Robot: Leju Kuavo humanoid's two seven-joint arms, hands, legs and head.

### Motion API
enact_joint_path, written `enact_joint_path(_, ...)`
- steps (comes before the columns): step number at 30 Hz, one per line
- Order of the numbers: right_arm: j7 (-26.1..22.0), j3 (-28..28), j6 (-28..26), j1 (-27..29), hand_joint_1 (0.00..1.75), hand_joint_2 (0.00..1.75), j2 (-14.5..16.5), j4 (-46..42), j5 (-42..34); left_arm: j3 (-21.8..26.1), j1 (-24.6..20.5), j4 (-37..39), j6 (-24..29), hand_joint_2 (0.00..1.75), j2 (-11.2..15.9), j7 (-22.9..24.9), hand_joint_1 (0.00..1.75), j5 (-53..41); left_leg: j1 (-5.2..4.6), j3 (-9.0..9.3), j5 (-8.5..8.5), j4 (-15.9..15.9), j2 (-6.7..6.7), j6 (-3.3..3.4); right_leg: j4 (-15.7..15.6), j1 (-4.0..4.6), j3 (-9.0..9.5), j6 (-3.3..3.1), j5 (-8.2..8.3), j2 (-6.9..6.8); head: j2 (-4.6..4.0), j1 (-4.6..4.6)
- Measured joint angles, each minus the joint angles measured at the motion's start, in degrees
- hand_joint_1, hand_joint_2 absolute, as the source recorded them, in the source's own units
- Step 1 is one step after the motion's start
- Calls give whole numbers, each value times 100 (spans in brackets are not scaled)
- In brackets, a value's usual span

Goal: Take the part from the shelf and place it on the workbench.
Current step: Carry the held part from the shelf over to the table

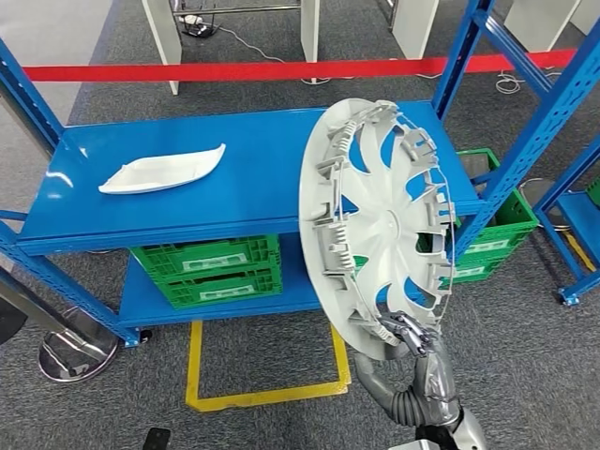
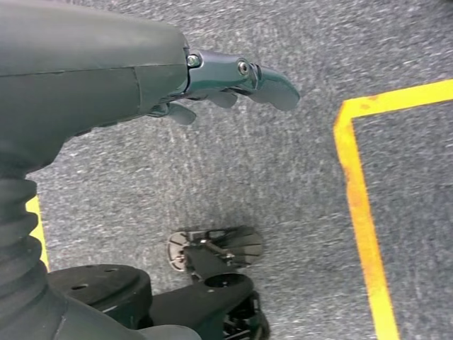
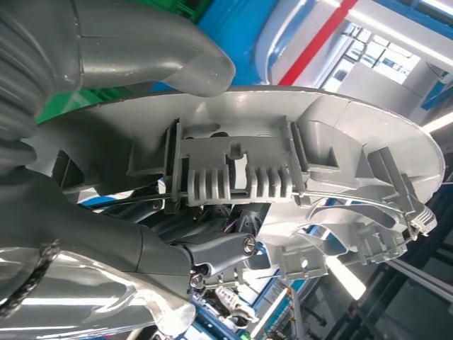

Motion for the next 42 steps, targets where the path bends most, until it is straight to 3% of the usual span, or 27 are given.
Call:
enact_joint_path(1, 0, 1, 0, -6, 175, 175, 1, 1, 0, 0, 0, 0, 0, 175, 0, 0, 0, 0, -4, -82, 36, 45, 1, -29, -414, -7, 313, 11, 66, -1, 0, 3)
enact_joint_path(3, -1, 2, 1, -17, 175, 175, 1, 1, -1, 0, -1, 0, 1, 175, 2, 0, 0, 0, -19, -200, 117, 126, 0, -82, -1131, -6, 778, -19, -8, 10, 0, 4)
enact_joint_path(4, -1, 2, 1, -20, 175, 175, 1, 2, -2, 0, -1, 0, 1, 175, 3, 0, 0, 0, -26, -240, 168, 144, 1, -102, -1290, 7, 859, -44, -70, 17, 0, 5)
enact_joint_path(6, -13, 3, 4, -13, 175, 175, 2, 8, -25, 0, 9, 2, 3, 175, 8, 0, 0, 0, -19, -305, 239, 155, -7, -141, -1318, 7, 790, -108, -29, 10, 0, 8)
enact_joint_path(7, -25, 2, 5, -13, 175, 175, 3, 9, -50, -1, 16, 3, 3, 175, 12, 3, 0, 0, -13, -348, 165, 206, -15, -170, -1312, 0, 740, -146, 10, 1, 0, 2)
enact_joint_path(9, -53, -7, 8, -20, 175, 175, 19, 9, -104, -2, 28, 4, 3, 175, 18, 12, 0, 0, 13, -485, -281, 621, -32, -240, -1290, -18, 623, -246, 94, -22, 0, -22)
enact_joint_path(11, -85, -22, 7, -20, 175, 175, 40, 9, -143, -2, 31, 4, 2, 175, 17, 27, 0, 0, 33, -621, -810, 1366, -39, -287, -1238, -6, 484, -301, 164, -34, 0, -43)
enact_joint_path(12, -105, -32, 5, -18, 175, 175, 49, 9, -162, -2, 31, 4, 2, 175, 17, 38, 0, 0, 38, -635, -915, 1661, -39, -292, -1209, 2, 407, -306, 198, -38, 0, -45)
enact_joint_path(13, -128, -40, 4, -16, 175, 175, 60, 9, -184, -2, 30, 4, 3, 175, 17, 47, 0, -1, 39, -584, -888, 1803, -40, -285, -1175, 11, 326, -306, 235, -38, 0, -46)
enact_joint_path(14, -150, -50, 3, -15, 175, 175, 76, 9, -209, -2, 30, 4, 3, 175, 17, 56, 0, -1, 38, -454, -757, 1752, -41, -266, -1143, 21, 246, -305, 270, -34, 0, -46)
enact_joint_path(16, -185, -70, 3, -12, 175, 175, 120, 8, -270, -2, 25, 4, 5, 175, 18, 71, 0, -7, 22, 27, -506, 1144, -14, -188, -1096, 45, 123, -302, 328, -35, 0, -44)
enact_joint_path(18, -204, -97, -13, -3, 175, 175, 163, 2, -284, -2, 5, 4, 20, 175, 17, 79, 0, -14, -19, 483, -534, 420, 61, -113, -1086, 63, 70, -272, 382, -66, 0, -41)
enact_joint_path(20, -220, -136, -99, 6, 175, 175, 210, -4, -133, -2, -21, 4, 75, 175, 9, 77, 0, -15, -57, 611, -615, 123, 71, -75, -1097, 60, 48, -214, 445, -133, 0, -41)
enact_joint_path(22, -244, -180, -215, 5, 175, 175, 265, -5, 86, -2, -27, 4, 133, 175, -1, 74, 0, -14, -42, 584, -558, 14, 5, -35, -1066, 68, 0, -155, 427, -171, 0, -38)
enact_joint_path(23, -258, -195, -268, 2, 175, 175, 289, -9, 159, -1, -25, 4, 148, 175, -5, 75, 0, -22, -25, 569, -512, -33, -26, -7, -965, 72, -58, -134, 328, -147, 0, -32)
enact_joint_path(26, -292, -213, -410, 4, 175, 175, 330, -29, 246, -2, -25, 4, 160, 175, -12, 105, 0, -84, -15, 478, -386, -61, -126, 54, -42, 67, -419, -97, -240, -25, 0, -9)
enact_joint_path(28, -297, -228, -506, 47, 175, 175, 354, -56, 242, -2, -26, 4, 167, 175, 2, 164, 0, -121, -24, 410, -339, -39, -208, 53, 443, 69, -544, -93, -408, -4, 0, -8)
enact_joint_path(29, -297, -236, -551, 77, 175, 175, 367, -72, 235, -3, -27, 4, 170, 175, 14, 196, 0, -134, -26, 383, -323, -22, -256, 47, 383, 69, -463, -100, -338, 6, 0, -6)
enact_joint_path(30, -297, -244, -587, 103, 175, 175, 377, -88, 230, -3, -29, 4, 172, 175, 28, 218, 0, -143, -27, 359, -313, 0, -309, 39, 101, 69, -277, -116, -183, 37, 0, -7)
enact_joint_path(32, -298, -252, -630, 135, 175, 175, 389, -116, 226, -4, -45, 4, 173, 175, 47, 234, 0, -161, -36, 305, -302, 62, -410, 17, -693, 56, 199, -166, 96, 245, 0, -7)
enact_joint_path(33, -300, -255, -642, 147, 175, 175, 397, -136, 227, -4, -57, 4, 173, 175, 53, 236, 0, -168, -39, 263, -291, 98, -457, -3, -985, 47, 365, -188, 151, 347, 0, -8)
enact_joint_path(35, -309, -260, -653, 171, 175, 175, 413, -166, 234, -5, -79, 4, 172, 175, 62, 240, 0, -174, -36, 169, -249, 144, -551, -69, -1167, 35, 463, -216, 143, 422, 0, -13)
enact_joint_path(37, -314, -263, -657, 185, 175, 175, 432, -184, 239, -7, -72, 5, 172, 175, 90, 245, 0, -175, -37, 104, -230, 177, -622, -140, -1190, 15, 441, -258, 171, 292, 0, -15)
enact_joint_path(38, -314, -267, -662, 188, 175, 175, 442, -189, 236, -8, -66, 5, 172, 175, 100, 246, 0, -175, -43, 60, -296, 258, -571, -177, -1205, -2, 436, -285, 192, 219, 0, -34)
enact_joint_path(40, -312, -275, -673, 202, 175, 175, 466, -199, 229, -11, -70, 7, 173, 175, 113, 247, 0, -175, -24, -151, -630, 748, -332, -261, -1219, -23, 414, -324, 222, 52, 0, -88)
enact_joint_path(42, -313, -281, -680, 219, 175, 175, 477, -205, 227, -13, -78, 7, 173, 175, 115, 247, 0, -175, 26, -432, -995, 1478, -160, -337, -1202, -18, 372, -335, 234, -113, 0, -124)
